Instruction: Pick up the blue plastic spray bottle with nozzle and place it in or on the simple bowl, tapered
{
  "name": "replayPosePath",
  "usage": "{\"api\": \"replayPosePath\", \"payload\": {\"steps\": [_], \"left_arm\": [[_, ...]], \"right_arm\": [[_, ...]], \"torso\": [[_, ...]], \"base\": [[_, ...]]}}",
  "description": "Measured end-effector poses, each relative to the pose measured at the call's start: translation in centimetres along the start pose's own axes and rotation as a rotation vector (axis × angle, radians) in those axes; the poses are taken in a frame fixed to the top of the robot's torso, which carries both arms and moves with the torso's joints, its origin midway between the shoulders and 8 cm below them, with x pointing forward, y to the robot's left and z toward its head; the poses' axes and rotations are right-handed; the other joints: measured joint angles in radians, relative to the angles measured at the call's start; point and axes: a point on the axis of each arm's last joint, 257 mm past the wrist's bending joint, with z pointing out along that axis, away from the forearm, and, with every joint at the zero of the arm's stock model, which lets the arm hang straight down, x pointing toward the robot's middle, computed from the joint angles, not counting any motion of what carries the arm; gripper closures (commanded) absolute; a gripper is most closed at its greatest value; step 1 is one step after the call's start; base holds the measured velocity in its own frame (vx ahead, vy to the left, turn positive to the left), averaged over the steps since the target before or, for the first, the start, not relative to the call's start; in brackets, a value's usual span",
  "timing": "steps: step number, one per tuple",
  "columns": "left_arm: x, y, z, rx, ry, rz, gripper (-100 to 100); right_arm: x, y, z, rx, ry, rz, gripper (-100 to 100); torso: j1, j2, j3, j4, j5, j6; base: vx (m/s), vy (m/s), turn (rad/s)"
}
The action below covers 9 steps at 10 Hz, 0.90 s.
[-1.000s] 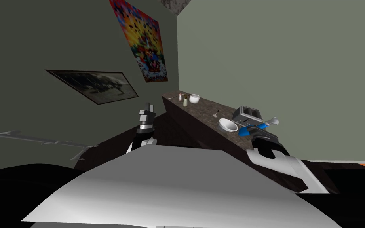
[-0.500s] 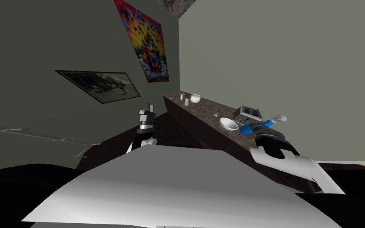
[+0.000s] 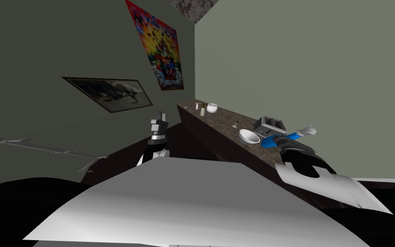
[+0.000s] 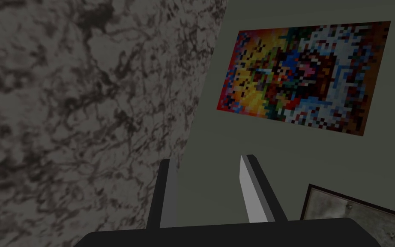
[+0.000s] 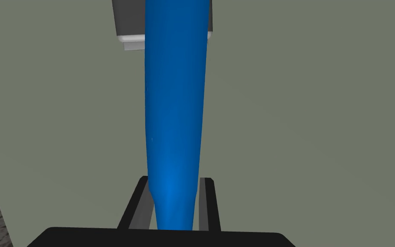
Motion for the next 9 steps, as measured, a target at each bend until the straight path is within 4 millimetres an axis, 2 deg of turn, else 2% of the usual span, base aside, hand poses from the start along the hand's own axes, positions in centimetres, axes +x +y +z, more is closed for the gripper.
{"api": "replayPosePath", "payload": {"steps": [7,9], "left_arm": [[0.0,0.0,0.0,0.000,0.000,0.000,0],[0.0,0.0,0.0,0.000,0.000,0.000,0]], "right_arm": [[2.7,-3.3,-1.9,0.056,0.097,-0.067,100],[3.3,-4.1,-2.5,0.066,0.122,-0.085,100]], "torso": [[0.000,-0.006,-0.004,-0.003,0.001,0.000],[-0.002,-0.006,-0.005,-0.003,0.001,0.000]], "base": [[0.135,0.000,0.000],[0.134,-0.041,-0.005]]}}
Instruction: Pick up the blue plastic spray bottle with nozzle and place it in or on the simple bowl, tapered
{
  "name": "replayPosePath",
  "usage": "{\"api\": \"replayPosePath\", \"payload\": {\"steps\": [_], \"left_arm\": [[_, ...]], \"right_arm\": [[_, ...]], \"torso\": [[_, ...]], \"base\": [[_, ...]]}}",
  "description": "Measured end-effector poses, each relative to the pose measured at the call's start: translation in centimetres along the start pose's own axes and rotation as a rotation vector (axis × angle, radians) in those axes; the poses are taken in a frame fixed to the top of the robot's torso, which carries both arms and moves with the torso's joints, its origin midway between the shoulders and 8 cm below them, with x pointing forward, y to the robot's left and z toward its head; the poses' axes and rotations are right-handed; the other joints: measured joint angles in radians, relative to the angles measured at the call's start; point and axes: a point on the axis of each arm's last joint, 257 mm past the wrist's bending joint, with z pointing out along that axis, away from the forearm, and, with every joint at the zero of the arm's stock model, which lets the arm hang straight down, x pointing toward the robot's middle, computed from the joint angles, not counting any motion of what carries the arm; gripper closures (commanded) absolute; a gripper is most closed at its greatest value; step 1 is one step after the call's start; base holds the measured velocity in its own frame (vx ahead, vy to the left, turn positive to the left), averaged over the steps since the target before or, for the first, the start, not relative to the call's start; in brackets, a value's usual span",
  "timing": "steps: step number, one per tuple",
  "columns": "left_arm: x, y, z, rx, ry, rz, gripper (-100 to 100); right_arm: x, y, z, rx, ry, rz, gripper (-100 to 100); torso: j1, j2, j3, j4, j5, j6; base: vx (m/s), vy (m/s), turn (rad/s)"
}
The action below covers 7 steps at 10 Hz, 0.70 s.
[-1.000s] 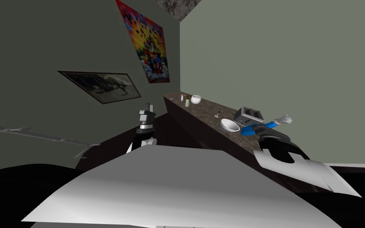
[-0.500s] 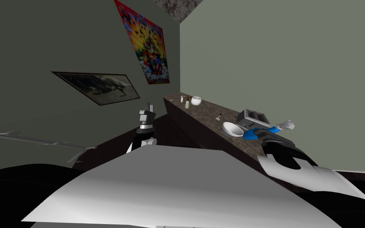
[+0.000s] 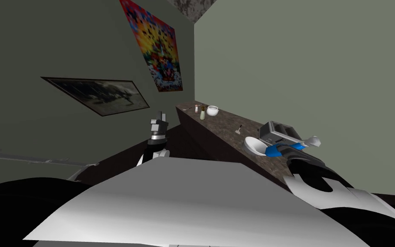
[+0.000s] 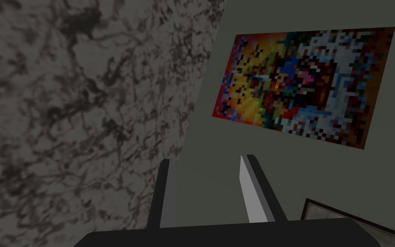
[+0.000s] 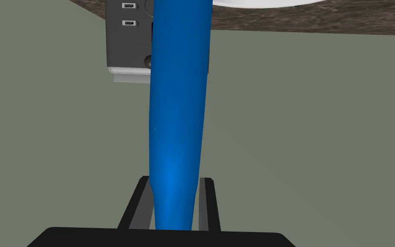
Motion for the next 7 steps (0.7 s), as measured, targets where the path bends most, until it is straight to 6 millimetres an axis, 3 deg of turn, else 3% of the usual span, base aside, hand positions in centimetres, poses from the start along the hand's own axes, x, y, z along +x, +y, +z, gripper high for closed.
{"api": "replayPosePath", "payload": {"steps": [3,7], "left_arm": [[0.0,0.0,0.0,0.000,0.000,0.000,0],[0.0,0.0,0.0,0.000,0.000,0.000,0]], "right_arm": [[0.5,-0.3,-1.0,0.000,0.023,-0.021,100],[-0.5,1.3,-2.7,-0.044,0.016,-0.025,100]], "torso": [[-0.001,0.001,0.001,0.000,0.000,-0.001],[0.002,0.006,0.004,0.002,0.000,-0.002]], "base": [[0.113,-0.042,-0.011],[0.058,-0.024,-0.007]]}}
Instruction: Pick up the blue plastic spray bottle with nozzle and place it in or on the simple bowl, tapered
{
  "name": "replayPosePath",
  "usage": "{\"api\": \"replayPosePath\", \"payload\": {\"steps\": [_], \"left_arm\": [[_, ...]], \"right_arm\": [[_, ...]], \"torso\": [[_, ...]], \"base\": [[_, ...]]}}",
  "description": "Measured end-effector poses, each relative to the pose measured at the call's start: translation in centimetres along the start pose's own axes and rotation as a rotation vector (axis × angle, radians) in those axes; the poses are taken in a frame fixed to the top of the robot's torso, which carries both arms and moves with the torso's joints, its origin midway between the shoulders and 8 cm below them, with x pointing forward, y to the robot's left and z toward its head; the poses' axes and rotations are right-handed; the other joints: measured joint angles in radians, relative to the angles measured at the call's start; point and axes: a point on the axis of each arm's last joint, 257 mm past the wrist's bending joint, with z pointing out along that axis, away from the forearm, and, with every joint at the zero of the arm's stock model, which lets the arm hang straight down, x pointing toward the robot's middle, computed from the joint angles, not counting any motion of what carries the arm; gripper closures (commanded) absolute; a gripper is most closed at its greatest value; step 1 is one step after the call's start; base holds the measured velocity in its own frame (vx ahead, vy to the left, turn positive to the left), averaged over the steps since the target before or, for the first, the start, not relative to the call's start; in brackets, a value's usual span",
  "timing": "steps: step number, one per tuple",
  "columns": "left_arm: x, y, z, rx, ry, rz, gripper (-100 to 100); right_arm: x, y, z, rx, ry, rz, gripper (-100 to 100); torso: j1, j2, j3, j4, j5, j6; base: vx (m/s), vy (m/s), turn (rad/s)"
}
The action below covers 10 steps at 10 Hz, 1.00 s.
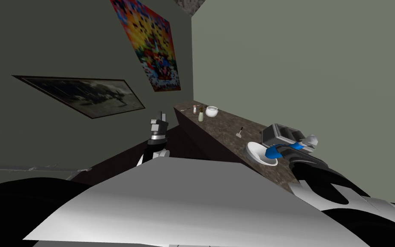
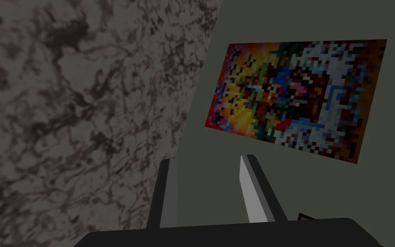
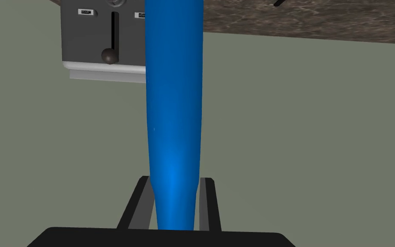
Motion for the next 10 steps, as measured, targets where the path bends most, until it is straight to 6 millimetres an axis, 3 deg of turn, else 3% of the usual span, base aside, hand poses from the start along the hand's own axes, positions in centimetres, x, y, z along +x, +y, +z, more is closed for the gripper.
{"api": "replayPosePath", "payload": {"steps": [1,2,6,7,8,10], "left_arm": [[0.0,0.0,0.0,0.000,0.000,0.000,0],[0.0,0.0,0.0,0.000,0.000,0.000,0],[0.0,0.0,0.0,0.000,0.000,0.000,0],[0.0,0.0,0.0,0.000,0.000,0.000,0],[0.0,0.0,0.0,0.000,0.000,0.000,0],[0.0,0.0,0.0,0.000,0.000,0.000,0]], "right_arm": [[-0.3,0.6,-0.5,-0.014,-0.006,0.002,100],[-0.4,0.7,-0.5,-0.016,-0.007,0.002,-100],[-0.4,0.7,-0.5,-0.016,-0.007,0.002,-100],[-0.4,0.7,-0.5,-0.016,-0.007,0.002,0],[-0.4,0.7,-0.5,-0.016,-0.007,0.002,-100],[-1.5,0.5,-0.3,-0.012,-0.009,0.001,-100]], "torso": [[0.001,0.002,0.001,0.000,0.000,0.000],[0.000,0.003,0.002,0.001,0.000,0.000],[0.000,0.005,0.003,0.001,0.000,0.000],[0.000,0.005,0.003,0.001,0.000,0.000],[0.000,0.005,0.003,0.001,0.000,0.000],[0.001,0.006,0.004,0.001,0.000,0.000]], "base": [[0.012,-0.006,0.005],[0.000,0.000,0.000],[0.000,0.000,0.000],[0.000,0.000,0.000],[-0.018,0.013,0.018],[-0.020,0.018,0.008]]}}
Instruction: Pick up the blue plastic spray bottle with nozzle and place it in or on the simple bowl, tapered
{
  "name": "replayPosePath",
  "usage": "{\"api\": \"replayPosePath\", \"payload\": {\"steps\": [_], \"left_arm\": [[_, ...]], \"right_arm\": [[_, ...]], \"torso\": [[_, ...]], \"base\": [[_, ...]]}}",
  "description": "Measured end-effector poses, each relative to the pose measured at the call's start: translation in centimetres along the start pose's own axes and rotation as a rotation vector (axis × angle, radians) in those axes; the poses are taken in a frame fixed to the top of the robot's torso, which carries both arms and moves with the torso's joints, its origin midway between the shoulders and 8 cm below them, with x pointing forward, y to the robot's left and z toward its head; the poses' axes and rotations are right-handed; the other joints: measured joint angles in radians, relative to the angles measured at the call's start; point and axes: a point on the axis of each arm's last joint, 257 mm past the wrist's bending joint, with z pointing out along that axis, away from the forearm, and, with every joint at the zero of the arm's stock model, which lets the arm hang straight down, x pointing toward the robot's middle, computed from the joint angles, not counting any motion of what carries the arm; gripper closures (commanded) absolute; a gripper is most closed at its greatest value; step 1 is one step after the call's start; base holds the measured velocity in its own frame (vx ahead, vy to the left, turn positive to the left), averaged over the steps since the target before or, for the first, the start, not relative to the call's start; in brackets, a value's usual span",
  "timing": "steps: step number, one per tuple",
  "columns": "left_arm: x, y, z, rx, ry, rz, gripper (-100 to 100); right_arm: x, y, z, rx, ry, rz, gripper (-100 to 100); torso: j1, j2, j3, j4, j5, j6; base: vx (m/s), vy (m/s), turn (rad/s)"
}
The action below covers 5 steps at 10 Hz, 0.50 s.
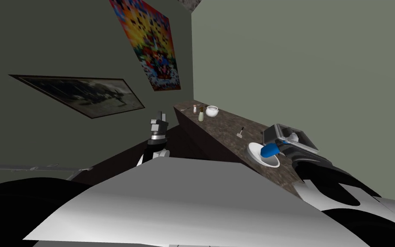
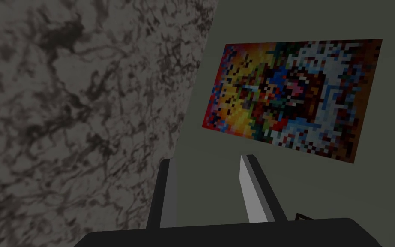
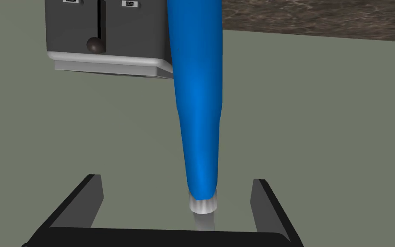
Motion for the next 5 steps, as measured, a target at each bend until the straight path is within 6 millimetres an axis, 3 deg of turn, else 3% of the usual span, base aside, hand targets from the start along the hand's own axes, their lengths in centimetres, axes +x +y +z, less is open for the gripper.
{"api": "replayPosePath", "payload": {"steps": [5], "left_arm": [[0.0,0.0,0.0,0.000,0.000,0.000,0]], "right_arm": [[-2.7,-0.6,0.6,0.007,-0.003,0.002,-100]], "torso": [[0.000,0.000,0.000,0.000,0.000,0.000]], "base": [[-0.023,0.022,0.012]]}}
